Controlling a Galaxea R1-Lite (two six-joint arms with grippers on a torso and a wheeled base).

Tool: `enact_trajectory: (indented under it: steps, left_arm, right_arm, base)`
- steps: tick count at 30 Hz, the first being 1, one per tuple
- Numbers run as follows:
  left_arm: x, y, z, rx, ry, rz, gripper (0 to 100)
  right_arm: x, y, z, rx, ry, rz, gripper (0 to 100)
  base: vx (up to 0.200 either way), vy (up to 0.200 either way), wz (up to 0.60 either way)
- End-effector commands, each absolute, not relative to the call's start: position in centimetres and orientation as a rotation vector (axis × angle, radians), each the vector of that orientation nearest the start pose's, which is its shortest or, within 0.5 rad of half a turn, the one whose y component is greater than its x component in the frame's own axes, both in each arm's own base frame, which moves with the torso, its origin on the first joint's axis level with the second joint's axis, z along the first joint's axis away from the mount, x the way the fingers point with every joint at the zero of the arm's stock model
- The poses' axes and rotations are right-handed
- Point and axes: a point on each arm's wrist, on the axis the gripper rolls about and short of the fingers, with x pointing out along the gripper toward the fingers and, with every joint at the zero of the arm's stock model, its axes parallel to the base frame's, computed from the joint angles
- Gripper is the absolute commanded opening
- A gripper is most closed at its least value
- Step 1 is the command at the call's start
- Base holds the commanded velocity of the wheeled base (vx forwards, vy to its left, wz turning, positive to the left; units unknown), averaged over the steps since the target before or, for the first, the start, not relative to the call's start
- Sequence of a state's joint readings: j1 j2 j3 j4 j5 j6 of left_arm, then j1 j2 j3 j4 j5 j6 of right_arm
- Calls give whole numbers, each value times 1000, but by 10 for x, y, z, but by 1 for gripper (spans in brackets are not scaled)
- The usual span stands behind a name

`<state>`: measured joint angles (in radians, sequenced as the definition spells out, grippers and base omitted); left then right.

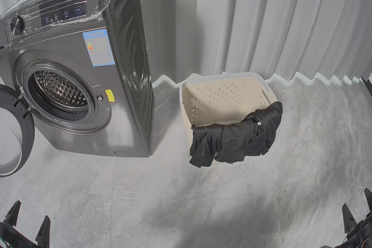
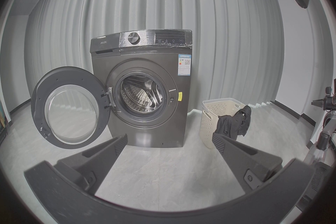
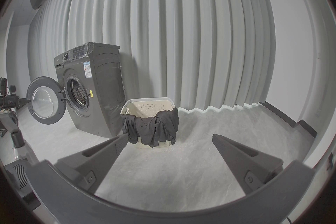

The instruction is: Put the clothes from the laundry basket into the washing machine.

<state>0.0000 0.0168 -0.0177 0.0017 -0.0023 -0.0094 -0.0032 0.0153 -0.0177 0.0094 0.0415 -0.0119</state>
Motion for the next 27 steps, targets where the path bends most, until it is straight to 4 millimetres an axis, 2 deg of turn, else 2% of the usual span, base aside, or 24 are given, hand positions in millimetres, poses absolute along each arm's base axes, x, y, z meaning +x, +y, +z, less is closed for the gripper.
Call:
enact_trajectory:
  steps: [1, 6, 15, 27]
  left_arm:
    - [-23, 0, 76, -11, 2, -3, 100]
    - [-23, 0, 76, -9, 2, -2, 100]
    - [-23, 0, 76, -14, 2, 0, 100]
    - [-23, 0, 76, -14, 2, -2, 100]
  right_arm:
    - [-23, 1, 75, -12, 7, 38, 100]
    - [-23, 1, 75, -12, 6, 38, 100]
    - [-23, 1, 75, -12, 7, 38, 100]
    - [-23, 1, 75, -12, 6, 38, 100]
  base:
    - [200, 0, 0]
    - [200, 0, 0]
    - [0, 0, 0]
    - [0, -200, 0]
